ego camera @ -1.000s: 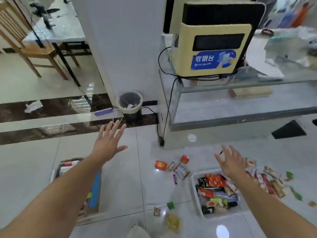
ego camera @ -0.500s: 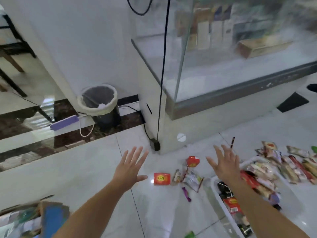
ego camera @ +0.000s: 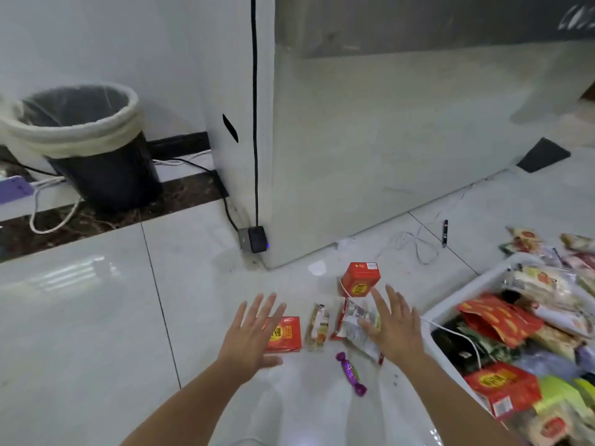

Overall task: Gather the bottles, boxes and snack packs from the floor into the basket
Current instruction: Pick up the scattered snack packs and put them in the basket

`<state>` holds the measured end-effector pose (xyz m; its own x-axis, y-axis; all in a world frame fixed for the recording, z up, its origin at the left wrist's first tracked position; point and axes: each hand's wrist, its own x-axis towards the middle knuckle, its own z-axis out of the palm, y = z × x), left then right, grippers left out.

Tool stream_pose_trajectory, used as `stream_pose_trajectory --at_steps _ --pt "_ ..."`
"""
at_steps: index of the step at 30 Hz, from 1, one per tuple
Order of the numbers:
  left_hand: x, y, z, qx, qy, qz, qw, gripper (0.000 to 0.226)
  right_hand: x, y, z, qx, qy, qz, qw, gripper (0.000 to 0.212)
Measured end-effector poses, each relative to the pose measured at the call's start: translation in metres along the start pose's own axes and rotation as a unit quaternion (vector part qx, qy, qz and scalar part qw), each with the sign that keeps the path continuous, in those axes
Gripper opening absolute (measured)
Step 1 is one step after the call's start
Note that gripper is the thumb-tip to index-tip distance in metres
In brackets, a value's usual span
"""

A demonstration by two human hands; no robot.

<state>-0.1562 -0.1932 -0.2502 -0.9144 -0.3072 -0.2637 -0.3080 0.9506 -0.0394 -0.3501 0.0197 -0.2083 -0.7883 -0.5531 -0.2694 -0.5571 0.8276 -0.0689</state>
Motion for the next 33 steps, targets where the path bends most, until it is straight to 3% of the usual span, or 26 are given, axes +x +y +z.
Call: stream_pose_trajectory --at_steps 1,3,5,8,11,14,16,18,24,29,33 --pt "-0.001 0.002 0.001 -0.002 0.001 -0.007 1.0 0.121 0.004 -0.002 -0.007 -0.011 -0.003 -0.01 1.0 0.124" --pt "0.004 0.002 -0.004 -0.032 -0.007 -0.029 0.999 0.122 0.022 -0.006 -0.016 -0.021 0.005 -0.032 0.999 0.099" --pt "0.014 -0.001 -0.007 -0.021 -0.007 -0.043 0.999 0.107 0.045 -0.014 -0.026 -0.026 -0.001 -0.046 0.999 0.082" --pt "0.03 0.001 -0.002 0.027 -0.03 -0.019 0.999 0.078 0.071 -0.023 -0.026 -0.035 -0.023 -0.071 0.997 0.089" --pt "0.029 0.008 0.008 -0.016 -0.051 -0.031 0.998 0.057 0.07 -0.022 -0.009 -0.044 -0.023 -0.078 0.996 0.094" --pt "0.015 0.014 0.013 -0.059 -0.093 -0.062 0.992 0.068 0.059 -0.016 -0.003 -0.093 0.027 -0.082 0.992 0.084" --pt "0.005 0.018 0.015 -0.076 -0.113 -0.063 0.989 0.084 0.057 -0.008 -0.002 -0.15 0.006 -0.084 0.985 0.069" --pt "-0.002 0.022 0.021 -0.072 -0.105 -0.065 0.99 0.083 0.054 0.003 0.01 -0.182 -0.01 -0.083 0.98 0.059" --pt "-0.019 0.032 0.023 -0.097 -0.116 -0.089 0.984 0.068 0.037 0.012 0.033 -0.038 -0.061 -0.043 0.996 0.082" --pt "-0.039 0.035 0.023 -0.075 -0.145 -0.078 0.984 0.07 0.019 -0.007 0.031 -0.022 -0.027 0.007 0.999 0.059" --pt "-0.045 0.022 0.011 -0.072 -0.151 -0.078 0.983 0.07 0.004 -0.006 0.034 -0.008 -0.009 0.021 1.0 0.058"
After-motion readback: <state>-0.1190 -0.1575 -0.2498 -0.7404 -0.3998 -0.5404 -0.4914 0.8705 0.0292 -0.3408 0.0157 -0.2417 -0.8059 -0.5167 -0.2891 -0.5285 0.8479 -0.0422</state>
